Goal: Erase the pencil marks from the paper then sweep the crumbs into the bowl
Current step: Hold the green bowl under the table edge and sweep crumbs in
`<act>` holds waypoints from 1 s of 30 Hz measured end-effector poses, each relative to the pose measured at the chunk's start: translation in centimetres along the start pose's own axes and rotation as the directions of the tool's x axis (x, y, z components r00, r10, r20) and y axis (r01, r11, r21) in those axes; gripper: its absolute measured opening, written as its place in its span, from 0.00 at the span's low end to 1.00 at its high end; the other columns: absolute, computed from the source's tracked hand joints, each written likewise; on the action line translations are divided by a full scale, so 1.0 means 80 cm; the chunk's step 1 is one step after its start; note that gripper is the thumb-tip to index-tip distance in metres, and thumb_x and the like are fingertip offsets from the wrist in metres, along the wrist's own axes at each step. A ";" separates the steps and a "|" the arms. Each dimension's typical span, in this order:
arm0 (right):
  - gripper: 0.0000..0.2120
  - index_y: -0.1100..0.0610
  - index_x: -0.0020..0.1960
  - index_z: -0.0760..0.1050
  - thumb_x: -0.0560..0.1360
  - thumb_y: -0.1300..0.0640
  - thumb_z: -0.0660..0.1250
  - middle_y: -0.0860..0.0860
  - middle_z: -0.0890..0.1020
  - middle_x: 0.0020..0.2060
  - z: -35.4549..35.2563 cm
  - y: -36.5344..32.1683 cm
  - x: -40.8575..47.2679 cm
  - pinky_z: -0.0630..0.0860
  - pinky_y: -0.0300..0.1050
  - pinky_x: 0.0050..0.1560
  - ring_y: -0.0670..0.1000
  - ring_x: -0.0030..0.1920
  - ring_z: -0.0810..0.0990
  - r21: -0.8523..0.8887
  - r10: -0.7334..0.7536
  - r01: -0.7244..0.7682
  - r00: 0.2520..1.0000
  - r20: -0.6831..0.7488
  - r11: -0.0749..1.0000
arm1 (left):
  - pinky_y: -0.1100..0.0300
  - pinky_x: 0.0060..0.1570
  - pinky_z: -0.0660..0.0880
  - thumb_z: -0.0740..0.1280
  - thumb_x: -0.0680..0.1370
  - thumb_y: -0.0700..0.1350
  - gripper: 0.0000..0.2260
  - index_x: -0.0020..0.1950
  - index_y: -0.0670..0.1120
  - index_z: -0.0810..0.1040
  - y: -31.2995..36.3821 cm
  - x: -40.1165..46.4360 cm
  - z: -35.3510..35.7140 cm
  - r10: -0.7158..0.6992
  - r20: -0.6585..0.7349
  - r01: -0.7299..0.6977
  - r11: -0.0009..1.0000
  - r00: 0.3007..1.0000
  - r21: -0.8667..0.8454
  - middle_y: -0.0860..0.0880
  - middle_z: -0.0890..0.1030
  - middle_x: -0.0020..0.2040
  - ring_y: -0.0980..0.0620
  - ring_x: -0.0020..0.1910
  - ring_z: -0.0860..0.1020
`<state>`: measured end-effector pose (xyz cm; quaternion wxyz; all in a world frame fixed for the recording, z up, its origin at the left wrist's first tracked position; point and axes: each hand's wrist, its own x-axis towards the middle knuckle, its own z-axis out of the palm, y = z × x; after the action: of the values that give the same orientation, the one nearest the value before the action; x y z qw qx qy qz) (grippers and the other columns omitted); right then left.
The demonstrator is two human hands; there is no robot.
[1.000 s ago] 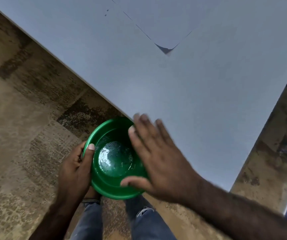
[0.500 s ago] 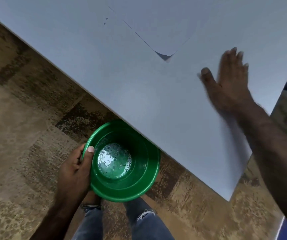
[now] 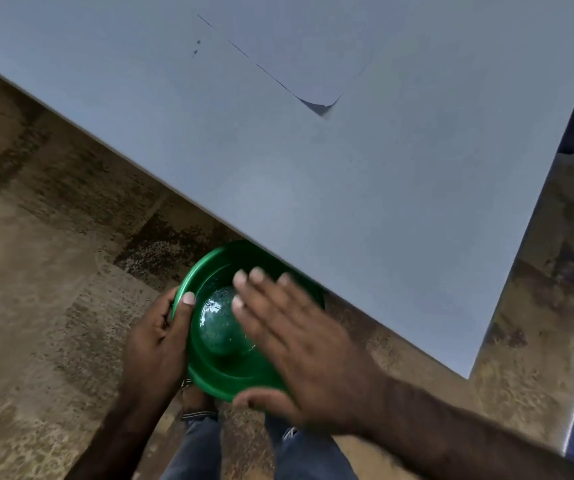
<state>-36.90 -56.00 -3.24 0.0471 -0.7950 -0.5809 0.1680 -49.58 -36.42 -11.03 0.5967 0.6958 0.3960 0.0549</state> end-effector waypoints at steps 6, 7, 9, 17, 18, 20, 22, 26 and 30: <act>0.34 0.55 0.87 0.52 0.88 0.39 0.55 0.52 0.50 0.88 0.031 -0.022 -0.023 0.54 0.59 0.86 0.51 0.88 0.46 0.158 0.209 -0.203 0.978 -0.021 0.966 | 0.40 0.50 0.85 0.62 0.85 0.63 0.12 0.62 0.68 0.83 -0.005 0.003 -0.007 0.031 0.035 -0.031 0.999 0.999 0.005 0.55 0.89 0.52 0.53 0.49 0.87; 0.33 0.54 0.87 0.53 0.88 0.41 0.57 0.50 0.51 0.88 0.035 -0.022 -0.024 0.54 0.58 0.86 0.49 0.88 0.47 0.219 0.291 -0.277 0.956 -0.032 0.936 | 0.42 0.50 0.85 0.61 0.85 0.63 0.12 0.63 0.68 0.83 -0.007 0.003 -0.009 0.039 0.041 -0.040 0.999 0.998 0.013 0.55 0.88 0.52 0.54 0.49 0.87; 0.32 0.52 0.87 0.56 0.87 0.43 0.61 0.49 0.56 0.87 0.045 -0.023 -0.029 0.56 0.55 0.85 0.49 0.87 0.53 0.322 0.458 -0.419 0.888 -0.051 0.849 | 0.48 0.48 0.85 0.61 0.86 0.62 0.11 0.62 0.71 0.82 -0.010 0.002 -0.011 0.048 0.051 -0.049 0.999 0.998 0.020 0.57 0.88 0.52 0.57 0.48 0.86; 0.33 0.51 0.85 0.62 0.83 0.49 0.70 0.49 0.66 0.83 0.098 -0.050 -0.055 0.66 0.51 0.81 0.48 0.82 0.64 0.569 0.826 -0.676 0.564 -0.010 0.469 | 0.66 0.44 0.81 0.61 0.87 0.58 0.12 0.64 0.63 0.83 -0.023 -0.001 -0.018 0.041 0.199 -0.053 0.997 0.979 0.058 0.56 0.87 0.52 0.57 0.49 0.86; 0.34 0.51 0.85 0.61 0.83 0.48 0.70 0.48 0.65 0.82 0.105 -0.056 -0.058 0.67 0.50 0.81 0.47 0.81 0.65 0.590 0.839 -0.676 0.544 -0.004 0.441 | 0.65 0.42 0.81 0.60 0.87 0.58 0.12 0.64 0.63 0.83 -0.027 -0.002 -0.016 0.034 0.228 -0.052 0.996 0.973 0.070 0.56 0.87 0.51 0.57 0.48 0.86; 0.35 0.51 0.85 0.61 0.83 0.47 0.70 0.47 0.66 0.81 0.121 -0.067 -0.063 0.69 0.50 0.79 0.47 0.80 0.67 0.626 0.872 -0.681 0.489 0.001 0.381 | 0.57 0.44 0.84 0.60 0.87 0.57 0.13 0.64 0.59 0.83 -0.036 -0.002 -0.012 0.029 0.285 -0.051 0.996 0.958 0.068 0.56 0.87 0.51 0.56 0.49 0.86; 0.35 0.51 0.84 0.62 0.82 0.47 0.71 0.46 0.67 0.80 0.139 -0.076 -0.066 0.70 0.51 0.79 0.47 0.78 0.69 0.656 0.907 -0.691 0.421 0.020 0.306 | 0.56 0.47 0.85 0.60 0.88 0.55 0.13 0.65 0.57 0.83 -0.046 -0.001 -0.008 0.044 0.336 -0.066 0.996 0.941 0.056 0.55 0.87 0.52 0.55 0.51 0.86; 0.34 0.49 0.82 0.64 0.81 0.47 0.74 0.46 0.72 0.76 0.178 -0.086 -0.071 0.73 0.52 0.76 0.45 0.72 0.72 0.727 0.966 -0.681 0.237 0.107 0.087 | 0.68 0.47 0.81 0.62 0.89 0.51 0.11 0.65 0.63 0.82 -0.071 0.003 0.005 0.084 0.407 -0.120 0.991 0.909 0.063 0.60 0.87 0.55 0.60 0.54 0.85; 0.33 0.53 0.81 0.66 0.80 0.50 0.75 0.51 0.75 0.74 0.223 -0.078 -0.074 0.75 0.54 0.75 0.49 0.70 0.75 0.758 0.971 -0.648 0.130 0.202 -0.071 | 0.47 0.57 0.84 0.62 0.88 0.56 0.15 0.69 0.55 0.82 -0.116 0.015 0.028 0.031 0.474 -0.112 0.983 0.880 0.145 0.54 0.86 0.57 0.54 0.58 0.85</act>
<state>-49.87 -61.70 -17.06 0.3516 -0.8956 0.1941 0.1915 -52.09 -37.70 -20.26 0.6114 0.7504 0.2169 -0.1268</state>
